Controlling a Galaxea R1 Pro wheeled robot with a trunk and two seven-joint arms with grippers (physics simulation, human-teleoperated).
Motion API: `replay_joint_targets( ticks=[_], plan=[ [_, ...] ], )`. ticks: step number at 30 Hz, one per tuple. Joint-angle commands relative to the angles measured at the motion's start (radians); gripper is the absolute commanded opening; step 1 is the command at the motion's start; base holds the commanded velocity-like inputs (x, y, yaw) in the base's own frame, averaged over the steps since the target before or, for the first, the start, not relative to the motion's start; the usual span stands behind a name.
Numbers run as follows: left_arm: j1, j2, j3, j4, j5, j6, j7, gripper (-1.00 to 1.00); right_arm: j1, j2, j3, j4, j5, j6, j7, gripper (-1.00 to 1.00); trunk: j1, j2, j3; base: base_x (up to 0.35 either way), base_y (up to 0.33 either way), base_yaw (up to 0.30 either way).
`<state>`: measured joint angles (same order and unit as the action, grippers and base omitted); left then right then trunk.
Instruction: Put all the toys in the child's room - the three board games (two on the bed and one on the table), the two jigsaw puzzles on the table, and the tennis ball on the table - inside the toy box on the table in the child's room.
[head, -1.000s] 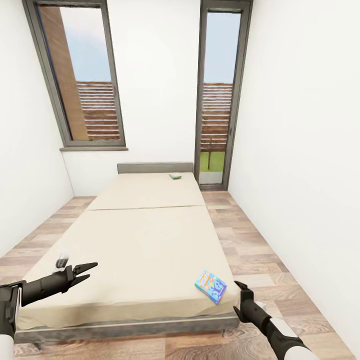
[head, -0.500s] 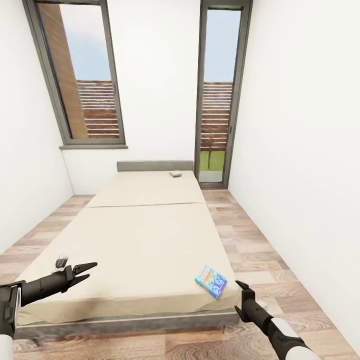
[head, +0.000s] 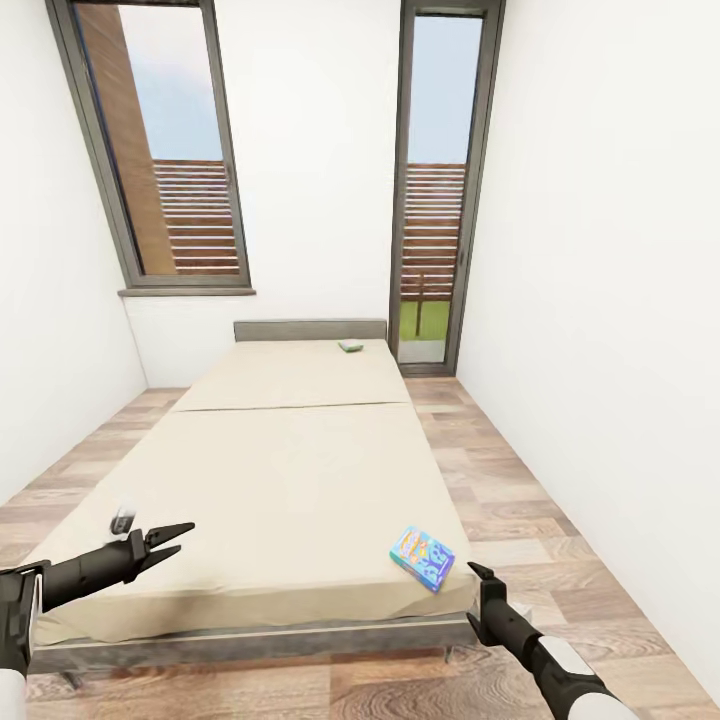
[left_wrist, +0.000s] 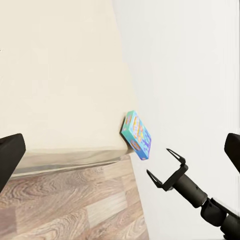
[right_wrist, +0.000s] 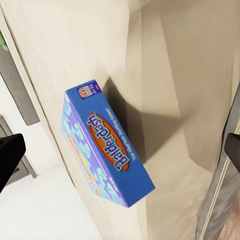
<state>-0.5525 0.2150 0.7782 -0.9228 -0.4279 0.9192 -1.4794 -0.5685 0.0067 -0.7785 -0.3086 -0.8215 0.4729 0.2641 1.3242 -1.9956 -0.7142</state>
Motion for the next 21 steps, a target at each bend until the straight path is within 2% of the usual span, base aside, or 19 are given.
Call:
replay_joint_targets(
  ticks=[1, 5, 12, 21],
  plan=[
    [-0.001, 0.000, 0.002, -0.001, -0.011, 0.010, -0.014, 1.00, -0.001, 0.001, -0.006, -0.001, -0.001, 0.006, 0.000, 1.00, 0.000, 0.000, -0.001, 0.000, 0.000, 0.000],
    [-0.001, -0.001, 0.001, -0.001, -0.011, 0.010, -0.028, 1.00, -0.001, 0.002, -0.003, 0.000, 0.000, 0.007, 0.001, 1.00, 0.000, 0.000, -0.001, 0.000, 0.000, 0.000],
    [-0.001, -0.003, 0.001, -0.001, -0.011, 0.009, -0.033, 1.00, -0.001, 0.001, 0.036, 0.000, -0.001, 0.010, 0.001, 1.00, 0.000, 0.000, -0.001, -0.012, 0.030, 0.000],
    [-0.001, -0.003, 0.001, -0.001, -0.011, 0.009, -0.033, 1.00, -0.001, 0.002, 0.046, 0.000, -0.001, 0.011, 0.003, 1.00, 0.000, 0.000, -0.001, -0.047, 0.101, 0.000]
  ],
)
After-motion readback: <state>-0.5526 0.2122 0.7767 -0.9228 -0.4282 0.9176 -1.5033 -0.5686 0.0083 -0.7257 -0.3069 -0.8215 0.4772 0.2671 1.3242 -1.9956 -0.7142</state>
